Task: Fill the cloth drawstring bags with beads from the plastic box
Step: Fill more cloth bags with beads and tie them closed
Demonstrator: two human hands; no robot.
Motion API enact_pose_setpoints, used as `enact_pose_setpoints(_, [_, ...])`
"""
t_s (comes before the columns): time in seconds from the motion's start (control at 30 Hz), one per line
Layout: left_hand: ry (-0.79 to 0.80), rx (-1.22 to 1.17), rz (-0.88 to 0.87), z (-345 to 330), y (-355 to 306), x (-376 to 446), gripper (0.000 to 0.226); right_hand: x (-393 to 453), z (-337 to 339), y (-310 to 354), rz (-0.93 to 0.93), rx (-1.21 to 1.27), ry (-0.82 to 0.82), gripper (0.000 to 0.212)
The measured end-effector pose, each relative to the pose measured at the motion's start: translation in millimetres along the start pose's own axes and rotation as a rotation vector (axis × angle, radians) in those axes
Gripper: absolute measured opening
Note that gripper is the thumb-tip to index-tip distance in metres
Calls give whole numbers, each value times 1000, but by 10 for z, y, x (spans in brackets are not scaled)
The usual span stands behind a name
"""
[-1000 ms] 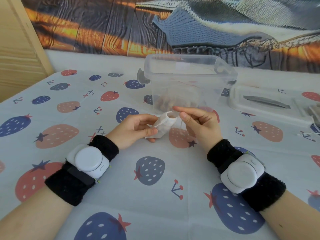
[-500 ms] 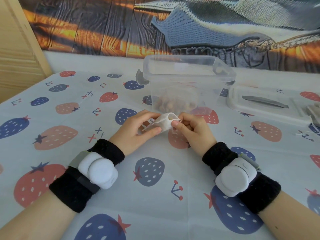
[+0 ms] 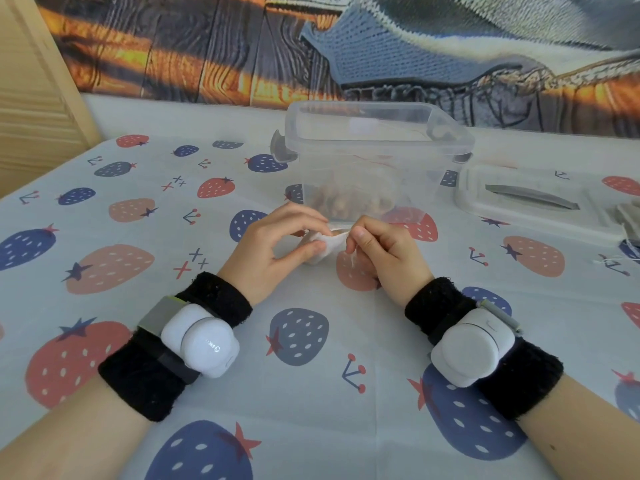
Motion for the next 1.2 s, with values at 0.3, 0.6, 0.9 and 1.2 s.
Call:
enact_pose_setpoints(0.3, [-19, -261, 214, -21, 111, -25, 18, -34, 1, 90, 96, -49, -42, 26])
enact_pose_setpoints(0.6, [114, -25, 145, -152, 72, -39, 30, -33, 90, 132, 147, -63, -161, 31])
enact_pose_setpoints(0.9, [132, 0, 113, -224, 21, -2, 29, 18, 196, 80, 131, 33, -292, 33])
enact_pose_setpoints(1.2, [107, 116, 102, -233, 33, -19, 20, 9, 198, 82, 152, 47, -303, 33])
Point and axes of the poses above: each hand's wrist, its own x-axis towards the middle knuckle, its own z-axis out of the back of the hand, y = z × x, the point moved 7 cm from there along x, towards the middle knuckle, and after that the axes turned 5 degrees about -y, right-handed, at the moved point
